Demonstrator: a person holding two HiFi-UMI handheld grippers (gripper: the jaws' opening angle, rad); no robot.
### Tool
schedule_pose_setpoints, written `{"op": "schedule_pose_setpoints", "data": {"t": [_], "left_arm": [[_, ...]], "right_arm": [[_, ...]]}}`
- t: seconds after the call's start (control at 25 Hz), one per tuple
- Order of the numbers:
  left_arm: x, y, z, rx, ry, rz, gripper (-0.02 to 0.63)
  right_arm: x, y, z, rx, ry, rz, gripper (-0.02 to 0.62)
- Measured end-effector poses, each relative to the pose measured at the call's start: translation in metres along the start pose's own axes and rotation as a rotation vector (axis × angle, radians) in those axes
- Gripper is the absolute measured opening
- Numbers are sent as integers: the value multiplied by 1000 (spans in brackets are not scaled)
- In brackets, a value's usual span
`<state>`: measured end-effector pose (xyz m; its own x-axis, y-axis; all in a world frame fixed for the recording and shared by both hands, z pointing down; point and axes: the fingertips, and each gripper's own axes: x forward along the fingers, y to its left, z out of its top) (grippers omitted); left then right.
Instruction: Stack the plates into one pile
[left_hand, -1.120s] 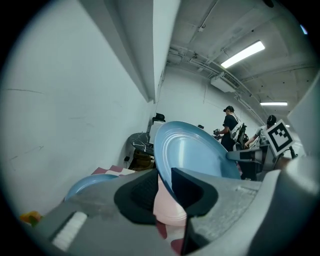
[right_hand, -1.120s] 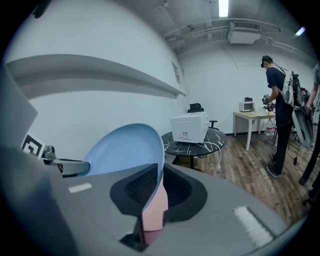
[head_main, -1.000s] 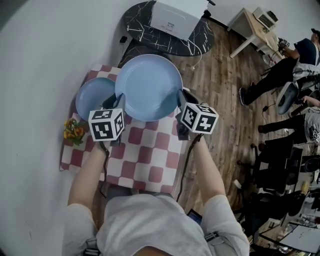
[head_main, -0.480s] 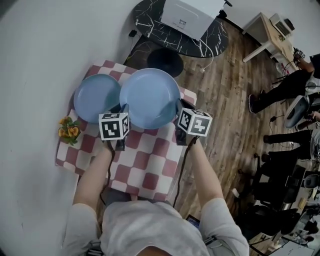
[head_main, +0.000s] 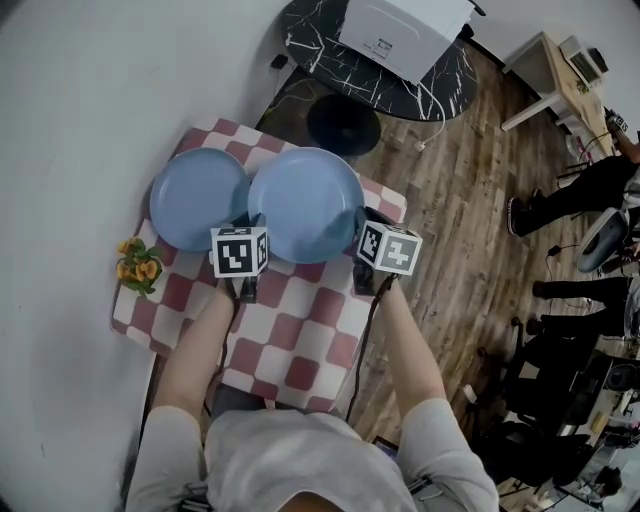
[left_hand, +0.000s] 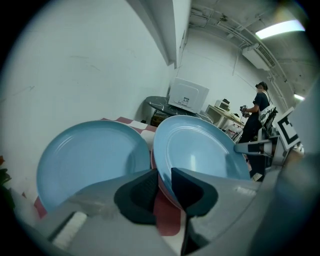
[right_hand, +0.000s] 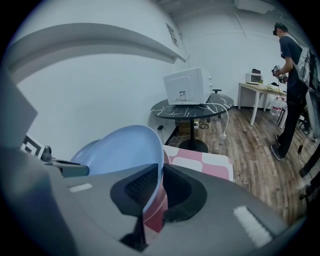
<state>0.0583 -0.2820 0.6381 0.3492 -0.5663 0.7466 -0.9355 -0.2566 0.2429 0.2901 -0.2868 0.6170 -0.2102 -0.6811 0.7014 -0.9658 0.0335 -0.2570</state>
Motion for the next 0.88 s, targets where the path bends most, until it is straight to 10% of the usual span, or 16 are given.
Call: {"op": "schedule_pose_setpoints", "data": {"t": [0.88], "left_arm": [[13, 5, 1, 49, -26, 56, 112]], "right_arm": [[30, -15, -17, 5, 61, -58, 34]]}}
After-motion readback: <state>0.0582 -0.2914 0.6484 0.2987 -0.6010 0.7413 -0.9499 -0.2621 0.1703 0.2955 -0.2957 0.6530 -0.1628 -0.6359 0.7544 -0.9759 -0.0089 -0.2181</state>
